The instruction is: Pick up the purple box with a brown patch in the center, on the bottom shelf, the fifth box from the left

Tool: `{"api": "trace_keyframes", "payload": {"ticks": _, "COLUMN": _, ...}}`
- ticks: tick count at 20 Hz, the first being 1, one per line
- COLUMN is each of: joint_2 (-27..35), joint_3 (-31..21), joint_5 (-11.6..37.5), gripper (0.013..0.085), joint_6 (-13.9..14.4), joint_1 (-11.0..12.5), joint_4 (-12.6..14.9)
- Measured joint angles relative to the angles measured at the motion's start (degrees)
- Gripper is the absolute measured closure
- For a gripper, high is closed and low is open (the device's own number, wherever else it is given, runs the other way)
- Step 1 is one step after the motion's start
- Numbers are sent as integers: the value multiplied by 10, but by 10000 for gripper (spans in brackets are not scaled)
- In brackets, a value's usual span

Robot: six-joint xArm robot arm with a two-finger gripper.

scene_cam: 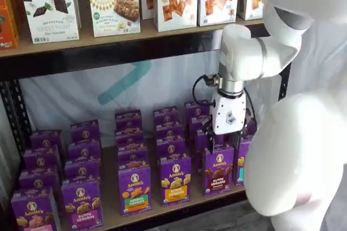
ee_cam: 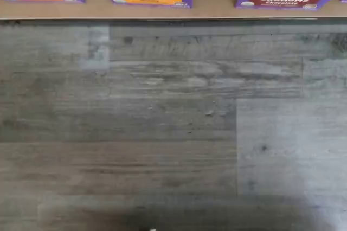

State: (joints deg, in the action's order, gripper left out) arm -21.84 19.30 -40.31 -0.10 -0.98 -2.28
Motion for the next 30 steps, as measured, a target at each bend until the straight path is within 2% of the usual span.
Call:
{"api": "trace_keyframes", "payload": {"ticks": 6, "joint_2": 121, "joint_3": 24, "joint_5": 108, "gripper": 130, "joint_6": -26, "joint_1": 14, "joint_4": -10}}
{"api": "trace_keyframes", "payload": {"ticks": 12, "joint_2": 219, "joint_3": 64, "joint_5": 164, "gripper": 130, "joint_6": 3, "joint_1": 29, "joint_4": 42}}
{"api": "trace_keyframes", "payload": {"ticks": 15, "joint_2": 265, "joint_3": 83, "joint_5": 198, "gripper": 130, "joint_6": 4, "joint_1": 38, "joint_4": 51}}
{"api": "trace_keyframes", "payload": {"ticks": 16, "joint_2": 279, "joint_3": 88, "joint_5": 208, "gripper": 130, "joint_6": -8, "joint_1": 39, "joint_4": 41}}
{"api": "trace_keyframes", "payload": {"ticks": 18, "joint_2": 307, "joint_3": 105, "joint_5": 214, "gripper": 130, "joint_6": -40, "joint_1": 42, "joint_4": 10}}
{"api": "trace_keyframes", "payload": {"ticks": 19, "joint_2": 326, "joint_3": 117, "joint_5": 219, "gripper": 130, "joint_6": -46, "joint_1": 47, "joint_4": 9}}
{"api": "trace_keyframes", "payload": {"ticks": 28, "joint_2": 447, "joint_3": 209, "joint_5": 255, "gripper": 130, "joint_6": -37, "joint_1": 81, "joint_4": 54}}
{"api": "trace_keyframes", "payload": {"ticks": 30, "joint_2": 470, "joint_3": 231, "joint_5": 255, "gripper": 130, "joint_6": -44, "joint_1": 84, "joint_4": 50}}
